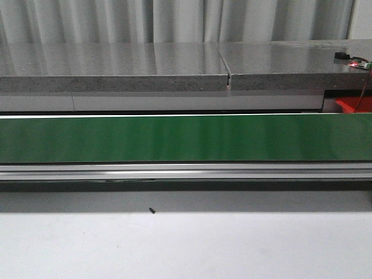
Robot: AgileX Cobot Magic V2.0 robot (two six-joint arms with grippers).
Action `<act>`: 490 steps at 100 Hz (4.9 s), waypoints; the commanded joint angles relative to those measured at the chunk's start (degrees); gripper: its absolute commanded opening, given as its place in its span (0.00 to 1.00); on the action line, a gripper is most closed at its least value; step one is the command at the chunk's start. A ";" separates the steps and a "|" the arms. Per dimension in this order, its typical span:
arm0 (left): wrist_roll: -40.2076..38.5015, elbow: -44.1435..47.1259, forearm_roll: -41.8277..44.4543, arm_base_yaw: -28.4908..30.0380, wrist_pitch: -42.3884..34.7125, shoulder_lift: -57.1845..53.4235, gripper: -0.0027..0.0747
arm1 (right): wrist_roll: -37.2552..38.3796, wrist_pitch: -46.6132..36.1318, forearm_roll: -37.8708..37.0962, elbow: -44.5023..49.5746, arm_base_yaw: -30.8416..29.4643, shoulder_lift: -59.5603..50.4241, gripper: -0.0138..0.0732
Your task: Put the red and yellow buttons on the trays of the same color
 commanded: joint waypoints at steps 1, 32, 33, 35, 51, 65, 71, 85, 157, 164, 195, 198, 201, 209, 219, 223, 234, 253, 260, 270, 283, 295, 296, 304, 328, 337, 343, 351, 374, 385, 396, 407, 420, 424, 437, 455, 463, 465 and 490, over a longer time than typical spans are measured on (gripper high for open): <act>-0.61 -1.46 -0.30 -0.45 -3.98 0.58 0.01 | -0.66 -3.93 -0.76 -1.35 1.24 -2.65 0.08; -0.61 -1.46 -0.30 -0.45 -3.98 0.58 0.01 | -0.70 -3.38 -1.12 -1.29 7.65 -10.22 0.08; -0.61 -1.46 -0.30 -0.45 -3.98 0.58 0.01 | -0.70 -3.38 -1.22 -1.29 7.80 -10.39 0.08; -0.61 -1.46 -0.30 -0.45 -3.98 0.58 0.01 | -0.70 -3.38 -1.56 -1.29 8.24 -10.90 0.08; -0.61 -1.46 -0.30 -0.45 -3.98 0.58 0.01 | -0.70 -3.35 -2.17 -1.24 9.15 -14.36 0.08; -0.61 -1.46 -0.30 -0.45 -3.98 0.58 0.01 | -0.70 -3.48 -2.35 -0.65 10.18 -16.58 0.08; -0.61 -1.46 -0.30 -0.45 -3.98 0.58 0.01 | -0.70 -4.47 -2.76 0.71 10.51 -17.75 0.08; -0.61 -1.46 -0.30 -0.45 -3.98 0.58 0.01 | -0.70 -8.43 -2.87 5.54 10.51 -21.24 0.08; -0.61 -1.46 -0.30 -0.45 -3.98 0.58 0.01 | -0.63 -19.88 -2.12 25.01 10.32 -39.54 0.08; -0.61 -1.46 -0.30 -0.45 -3.98 0.58 0.01 | -0.63 -19.82 -1.66 26.06 10.32 -41.50 0.08; -0.61 -1.46 -0.30 -0.45 -3.98 0.58 0.01 | 0.38 -23.48 0.55 34.16 10.26 -48.17 0.08; -0.61 -1.46 -0.30 -0.45 -3.98 0.58 0.01 | 1.61 -25.21 -0.26 35.45 10.10 -48.89 0.08; -0.61 -1.46 -0.30 -0.45 -3.98 0.58 0.01 | 3.26 -26.81 -1.56 36.55 9.98 -49.56 0.08; -0.61 -1.46 -0.30 -0.45 -3.98 0.58 0.01 | 9.12 -30.67 -6.98 39.47 9.20 -51.64 0.08; -0.61 -1.46 -0.30 -0.45 -3.98 0.58 0.01 | 13.52 -31.38 -11.86 42.54 7.37 -54.39 0.08; -0.61 -1.46 -0.30 -0.45 -3.98 0.58 0.01 | 13.87 -31.32 -12.38 43.74 6.87 -55.45 0.08; -0.61 -1.46 -0.30 -0.45 -3.98 0.58 0.01 | 13.87 -31.33 -12.77 46.80 6.48 -59.00 0.08; -0.61 -1.46 -0.30 -0.45 -3.98 0.58 0.01 | 13.87 -22.61 -12.91 48.34 6.36 -65.84 0.08; -0.61 -1.46 -0.30 -0.45 -3.98 0.58 0.01 | 13.91 -21.21 -12.85 48.34 6.33 -65.69 0.08; -0.61 -1.46 -0.30 -0.45 -3.98 0.58 0.01 | 13.91 -21.22 -12.85 48.39 6.33 -65.69 0.08; -0.61 -1.46 -0.30 -0.45 -3.98 0.58 0.01 | 13.91 -21.05 -12.91 48.39 6.33 -65.69 0.08; -0.61 -1.46 -0.30 -0.45 -3.98 0.58 0.01 | 13.91 -21.07 -12.91 48.39 6.33 -65.69 0.08; -0.61 -1.46 -0.30 -0.45 -3.98 0.58 0.01 | 13.91 -21.07 -12.91 48.39 6.33 -65.69 0.08; -0.61 -1.46 -0.30 -0.45 -3.98 0.58 0.01 | 13.91 -21.08 -12.91 48.34 6.33 -65.69 0.08; -0.61 -1.46 -0.30 -0.45 -3.98 0.58 0.01 | 13.91 -21.08 -12.91 48.34 6.33 -65.69 0.08; -0.61 -1.46 -0.30 -0.45 -3.98 0.58 0.01 | 13.91 -21.08 -12.91 48.34 6.33 -65.69 0.08; -0.61 -1.46 -0.30 -0.45 -3.98 0.58 0.01 | 13.91 -21.08 -12.91 48.34 6.33 -65.69 0.08; -0.61 -1.46 -0.30 -0.45 -3.98 0.58 0.01 | 13.91 -21.08 -12.91 48.34 6.33 -65.69 0.08; -0.61 -1.46 -0.30 -0.45 -3.98 0.58 0.01 | 13.91 -21.08 -12.91 48.34 6.33 -65.69 0.08; -0.61 -1.46 -0.30 -0.45 -3.98 0.58 0.01 | 13.91 -21.08 -12.91 48.34 6.33 -65.69 0.08; -0.61 -1.23 -0.30 -0.45 -3.98 0.58 0.01 | 13.91 -21.08 -12.91 48.34 6.33 -65.69 0.08; -0.83 -0.64 -0.30 0.05 -6.53 0.58 0.01 | 13.91 -21.08 -12.91 48.34 6.33 -65.69 0.08; -0.83 2.64 0.54 2.57 -14.48 -0.28 0.01 | 13.91 -21.08 -12.91 48.34 6.33 -65.69 0.08; -0.83 4.30 0.54 3.29 -17.90 -0.73 0.01 | 13.91 -21.08 -12.91 48.34 6.33 -65.69 0.08; -0.83 9.49 0.54 4.84 -25.60 -3.28 0.01 | 13.91 -21.08 -12.91 48.34 6.33 -65.69 0.08; -0.83 17.94 1.21 6.38 -32.75 -7.48 0.01 | 13.91 -21.08 -12.91 48.34 6.33 -65.69 0.08; -0.83 21.22 1.11 6.89 -34.32 -10.06 0.01 | 13.91 -21.08 -12.91 48.34 6.33 -65.69 0.08; -0.83 22.03 0.93 7.12 -34.71 -10.71 0.01 | 13.91 -21.08 -12.91 48.34 6.33 -65.69 0.08; -0.83 31.62 -0.28 8.19 -42.18 -16.90 0.01 | 13.91 -21.08 -12.91 48.34 6.33 -65.69 0.08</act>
